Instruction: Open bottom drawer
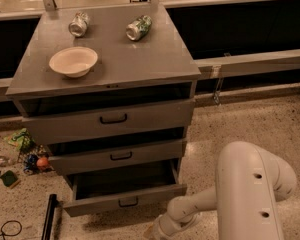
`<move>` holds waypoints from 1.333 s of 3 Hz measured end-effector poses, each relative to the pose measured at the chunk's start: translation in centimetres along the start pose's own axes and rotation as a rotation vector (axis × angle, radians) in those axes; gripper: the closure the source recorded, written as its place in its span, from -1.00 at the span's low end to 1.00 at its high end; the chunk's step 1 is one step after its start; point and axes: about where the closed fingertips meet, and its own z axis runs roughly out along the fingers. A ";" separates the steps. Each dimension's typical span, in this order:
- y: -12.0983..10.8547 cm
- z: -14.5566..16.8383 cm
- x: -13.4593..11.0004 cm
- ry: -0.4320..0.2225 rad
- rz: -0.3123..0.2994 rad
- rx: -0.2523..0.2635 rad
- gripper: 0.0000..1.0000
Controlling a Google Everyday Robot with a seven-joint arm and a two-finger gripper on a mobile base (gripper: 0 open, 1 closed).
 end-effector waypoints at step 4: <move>-12.5 -7.0 -0.5 0.107 -0.258 0.169 -1.00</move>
Offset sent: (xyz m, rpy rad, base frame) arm 0.0913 -0.0450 0.0288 -0.0945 -0.2277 0.0974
